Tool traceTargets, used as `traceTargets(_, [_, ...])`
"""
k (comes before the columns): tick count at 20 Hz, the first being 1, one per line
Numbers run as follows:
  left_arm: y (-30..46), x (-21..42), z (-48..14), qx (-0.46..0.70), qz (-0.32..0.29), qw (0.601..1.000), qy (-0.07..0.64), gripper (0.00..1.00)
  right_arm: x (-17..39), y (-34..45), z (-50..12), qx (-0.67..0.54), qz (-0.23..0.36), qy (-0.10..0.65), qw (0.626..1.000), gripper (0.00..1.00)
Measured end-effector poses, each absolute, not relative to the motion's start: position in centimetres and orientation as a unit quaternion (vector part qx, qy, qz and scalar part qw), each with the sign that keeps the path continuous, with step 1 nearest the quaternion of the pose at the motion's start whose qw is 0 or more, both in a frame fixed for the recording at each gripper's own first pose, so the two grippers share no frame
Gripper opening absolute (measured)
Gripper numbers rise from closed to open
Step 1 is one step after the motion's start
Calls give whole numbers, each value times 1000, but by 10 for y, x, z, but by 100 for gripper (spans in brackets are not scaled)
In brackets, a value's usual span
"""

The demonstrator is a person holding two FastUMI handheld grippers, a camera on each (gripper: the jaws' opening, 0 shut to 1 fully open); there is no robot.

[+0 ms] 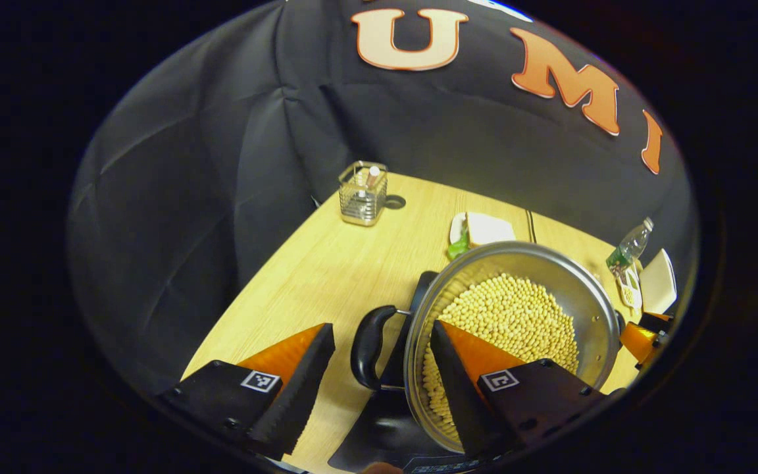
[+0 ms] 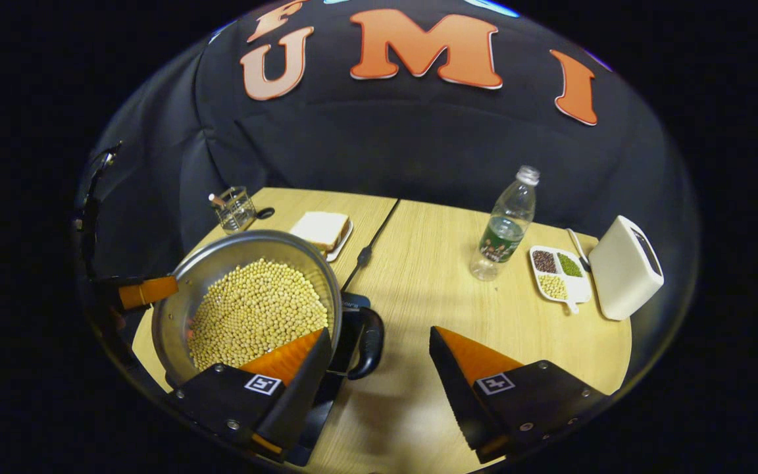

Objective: First push the handle of the pot to place it horizontally, then grasp the pot with both hands and set it on the induction cooktop.

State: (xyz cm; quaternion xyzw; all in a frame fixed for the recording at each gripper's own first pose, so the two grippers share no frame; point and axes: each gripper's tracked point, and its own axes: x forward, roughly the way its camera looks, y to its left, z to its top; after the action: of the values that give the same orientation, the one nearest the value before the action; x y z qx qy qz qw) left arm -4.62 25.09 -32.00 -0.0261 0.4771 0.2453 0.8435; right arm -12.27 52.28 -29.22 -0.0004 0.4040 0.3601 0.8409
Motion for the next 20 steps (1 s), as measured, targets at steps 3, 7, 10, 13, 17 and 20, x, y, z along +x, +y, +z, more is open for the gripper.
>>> traceTargets(3, [238, -28, -283, 7, 246, 869, 430, 95, -89, 463, -267, 4, 342, 353, 871, 92])
traceTargets(7, [190, 4, -230, 39, 222, 904, 364, 95, -43, 362, -235, -2, 298, 289, 910, 92])
traceTargets(10, [140, 28, -183, 70, 188, 931, 306, 94, -11, 286, -204, -9, 252, 242, 937, 93])
traceTargets(13, [79, 52, -133, 71, 148, 955, 246, 94, 11, 208, -182, 5, 205, 203, 957, 93])
traceTargets(17, [26, 74, -72, 70, 106, 976, 178, 92, 22, 120, -134, 6, 151, 146, 978, 93])
traceTargets(20, [-7, 93, -19, 59, 82, 988, 120, 92, 25, 73, -97, 8, 126, 109, 986, 94])
